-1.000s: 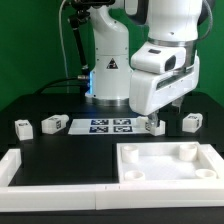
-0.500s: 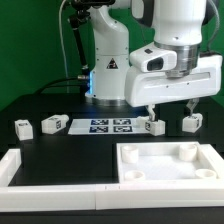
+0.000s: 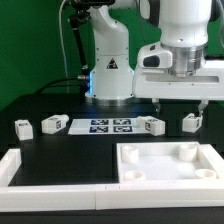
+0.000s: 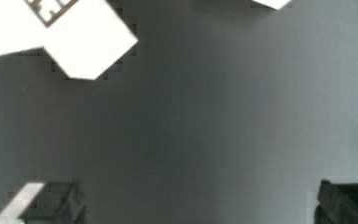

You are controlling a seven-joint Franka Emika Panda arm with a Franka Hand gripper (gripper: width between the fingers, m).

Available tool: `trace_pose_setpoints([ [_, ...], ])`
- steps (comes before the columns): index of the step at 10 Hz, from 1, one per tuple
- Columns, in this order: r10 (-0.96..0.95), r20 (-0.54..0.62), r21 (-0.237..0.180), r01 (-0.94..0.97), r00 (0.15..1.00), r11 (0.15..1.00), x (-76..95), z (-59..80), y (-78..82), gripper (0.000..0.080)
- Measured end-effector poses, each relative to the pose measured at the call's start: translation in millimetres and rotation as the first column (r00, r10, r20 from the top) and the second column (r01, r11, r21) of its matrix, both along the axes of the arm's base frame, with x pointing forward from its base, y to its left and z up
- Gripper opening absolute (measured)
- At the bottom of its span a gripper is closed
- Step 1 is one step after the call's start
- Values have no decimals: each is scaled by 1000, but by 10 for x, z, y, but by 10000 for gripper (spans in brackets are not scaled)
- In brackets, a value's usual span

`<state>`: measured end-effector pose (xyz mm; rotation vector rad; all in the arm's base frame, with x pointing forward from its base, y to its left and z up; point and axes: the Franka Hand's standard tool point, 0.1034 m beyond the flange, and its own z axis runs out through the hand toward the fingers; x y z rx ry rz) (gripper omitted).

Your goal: Assemble square table

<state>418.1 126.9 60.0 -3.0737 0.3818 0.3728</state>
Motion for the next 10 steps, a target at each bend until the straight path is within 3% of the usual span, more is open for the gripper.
trace_pose_setpoints([
  [2,-147,-18,-2,147,989,989,-39,-18,45,649],
  [4,-266,-102,51,272,958,961,-238,-107,144,649],
  [5,-286,-139,100,301,948,948,-278,-136,144,649],
  [6,-294,-242,141,333,925,932,-355,-135,112,649],
  [10,-254,-499,176,384,828,906,-364,-170,81,649],
])
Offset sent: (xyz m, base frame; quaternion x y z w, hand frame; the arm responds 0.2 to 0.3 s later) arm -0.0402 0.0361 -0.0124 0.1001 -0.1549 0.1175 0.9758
